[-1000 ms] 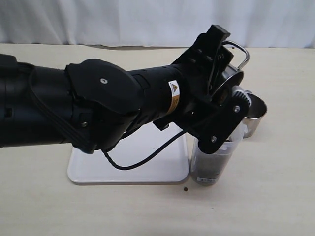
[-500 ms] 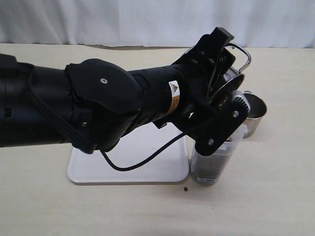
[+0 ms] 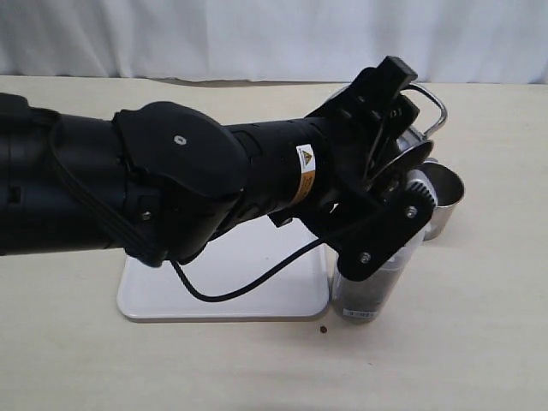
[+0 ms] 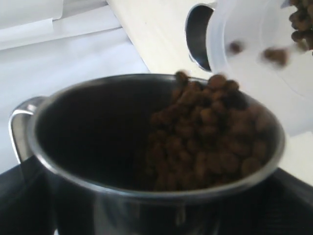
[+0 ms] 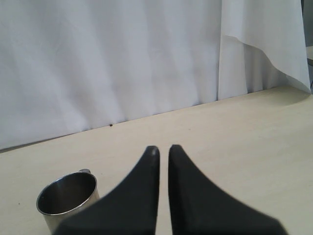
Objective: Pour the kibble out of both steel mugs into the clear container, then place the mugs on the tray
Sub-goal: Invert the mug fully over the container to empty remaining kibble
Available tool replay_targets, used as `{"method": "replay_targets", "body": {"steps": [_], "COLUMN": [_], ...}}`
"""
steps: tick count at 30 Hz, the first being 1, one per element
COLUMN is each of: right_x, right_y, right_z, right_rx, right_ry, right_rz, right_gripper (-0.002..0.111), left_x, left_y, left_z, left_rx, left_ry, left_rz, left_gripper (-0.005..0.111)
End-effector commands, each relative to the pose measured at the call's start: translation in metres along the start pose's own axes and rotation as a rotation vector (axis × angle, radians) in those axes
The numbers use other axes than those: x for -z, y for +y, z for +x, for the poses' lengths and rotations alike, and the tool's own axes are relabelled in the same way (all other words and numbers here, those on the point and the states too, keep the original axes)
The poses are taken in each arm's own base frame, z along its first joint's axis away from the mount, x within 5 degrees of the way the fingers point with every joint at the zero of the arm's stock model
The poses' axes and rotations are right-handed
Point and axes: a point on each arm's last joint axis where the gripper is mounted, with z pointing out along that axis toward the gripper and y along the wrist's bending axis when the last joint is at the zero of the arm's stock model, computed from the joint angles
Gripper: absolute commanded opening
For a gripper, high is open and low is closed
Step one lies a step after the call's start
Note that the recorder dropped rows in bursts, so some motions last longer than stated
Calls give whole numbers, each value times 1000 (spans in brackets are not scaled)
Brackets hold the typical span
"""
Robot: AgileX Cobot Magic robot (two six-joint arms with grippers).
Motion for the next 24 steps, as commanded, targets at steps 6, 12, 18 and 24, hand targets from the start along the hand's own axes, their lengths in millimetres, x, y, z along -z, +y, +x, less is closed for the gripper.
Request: {"method": "replay_targets", "body": {"steps": [6, 12, 18, 24], "right_x": [0, 0, 0, 0], "right_y": [0, 0, 0, 0], "right_z": [2, 2, 2, 2], "right_rx": [-2, -2, -2, -2], "right_ry": [5, 5, 5, 5], "right_rz": [-1, -1, -1, -1], "right_gripper": [5, 5, 5, 5], "left_x": [2, 2, 2, 2], "left_y": [6, 6, 6, 6], "left_z": [-1, -1, -1, -1], "left_rx": [-46, -72, -101, -126], "left_ry": [-9, -7, -5, -5], "left_rz": [-20, -20, -20, -20], "left_gripper": [0, 0, 0, 0]}}
